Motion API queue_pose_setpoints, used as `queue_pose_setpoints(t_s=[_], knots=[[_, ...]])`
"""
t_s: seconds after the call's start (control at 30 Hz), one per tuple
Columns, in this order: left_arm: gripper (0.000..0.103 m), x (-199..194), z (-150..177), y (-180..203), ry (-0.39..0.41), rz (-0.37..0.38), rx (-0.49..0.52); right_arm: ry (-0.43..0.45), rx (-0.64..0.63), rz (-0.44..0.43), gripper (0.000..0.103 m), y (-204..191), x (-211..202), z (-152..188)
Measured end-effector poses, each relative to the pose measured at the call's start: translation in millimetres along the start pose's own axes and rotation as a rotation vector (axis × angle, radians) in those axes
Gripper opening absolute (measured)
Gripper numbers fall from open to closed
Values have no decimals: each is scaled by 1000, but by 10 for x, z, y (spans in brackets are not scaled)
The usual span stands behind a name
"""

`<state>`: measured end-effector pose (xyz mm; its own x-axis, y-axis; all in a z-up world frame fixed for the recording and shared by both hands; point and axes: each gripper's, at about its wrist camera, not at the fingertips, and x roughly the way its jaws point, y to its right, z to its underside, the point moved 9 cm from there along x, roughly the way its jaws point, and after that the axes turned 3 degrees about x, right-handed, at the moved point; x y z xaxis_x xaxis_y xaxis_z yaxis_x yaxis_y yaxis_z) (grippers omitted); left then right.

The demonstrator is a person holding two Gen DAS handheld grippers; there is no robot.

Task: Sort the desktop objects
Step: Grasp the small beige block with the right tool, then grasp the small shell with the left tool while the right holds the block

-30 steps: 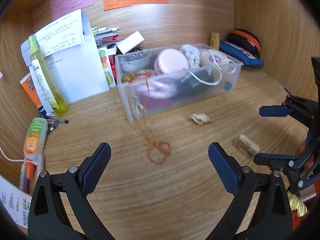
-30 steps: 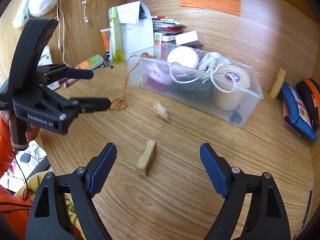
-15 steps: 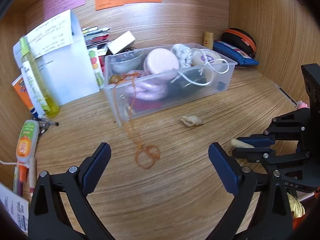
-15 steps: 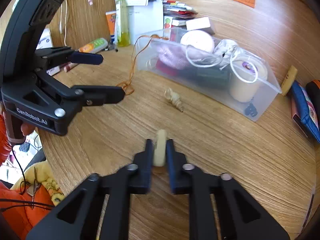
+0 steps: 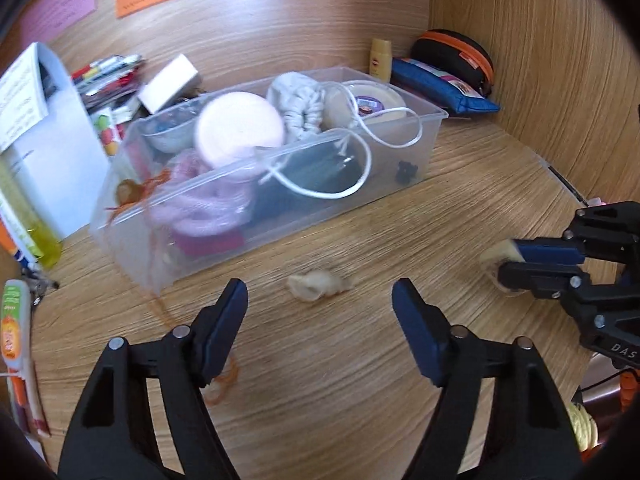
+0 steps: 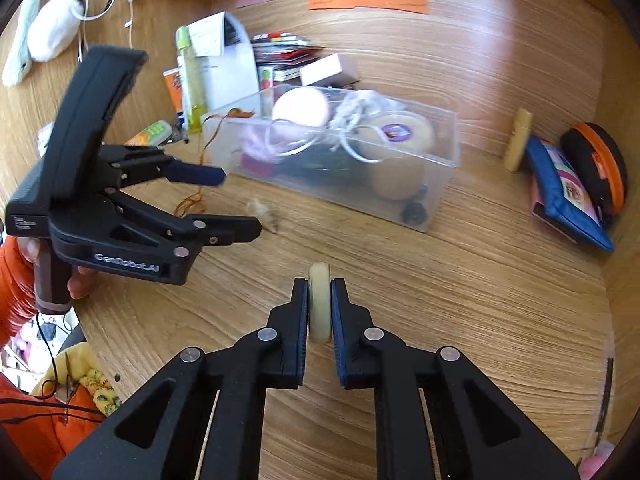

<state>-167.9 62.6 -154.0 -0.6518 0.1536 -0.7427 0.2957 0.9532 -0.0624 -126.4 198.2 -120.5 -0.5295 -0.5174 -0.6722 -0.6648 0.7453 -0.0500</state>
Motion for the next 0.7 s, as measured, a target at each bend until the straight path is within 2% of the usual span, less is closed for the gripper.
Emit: queue_pose_setpoints(t_s=[0.17, 0.23, 0.3, 0.47, 0.53, 0.6, 0.67, 0.7], knots=[[65, 154, -30, 10, -26, -19, 18, 31, 11, -8, 10, 85, -80, -52], [59, 219, -29, 9, -42, -32, 29, 39, 10, -12, 10, 85, -91, -80], [54, 271, -19, 16, -58, -18, 26, 39, -1, -10, 10, 80, -77, -101], [51, 279, -10, -2, -63, 16, 2, 20, -26, 25, 10, 52, -17, -75], [48, 278, -2, -11, -64, 34, -12, 12, -9, 9, 11, 50, -28, -73], [46, 282, -9, -14, -62, 41, -17, 13, 11, 5, 18, 60, -45, -71], [43, 280, -8, -9, -60, 45, -19, 22, 16, 17, 36, 83, -66, -72], [40, 279, -9, -7, -59, 46, -19, 25, 16, 24, 41, 89, -76, -67]])
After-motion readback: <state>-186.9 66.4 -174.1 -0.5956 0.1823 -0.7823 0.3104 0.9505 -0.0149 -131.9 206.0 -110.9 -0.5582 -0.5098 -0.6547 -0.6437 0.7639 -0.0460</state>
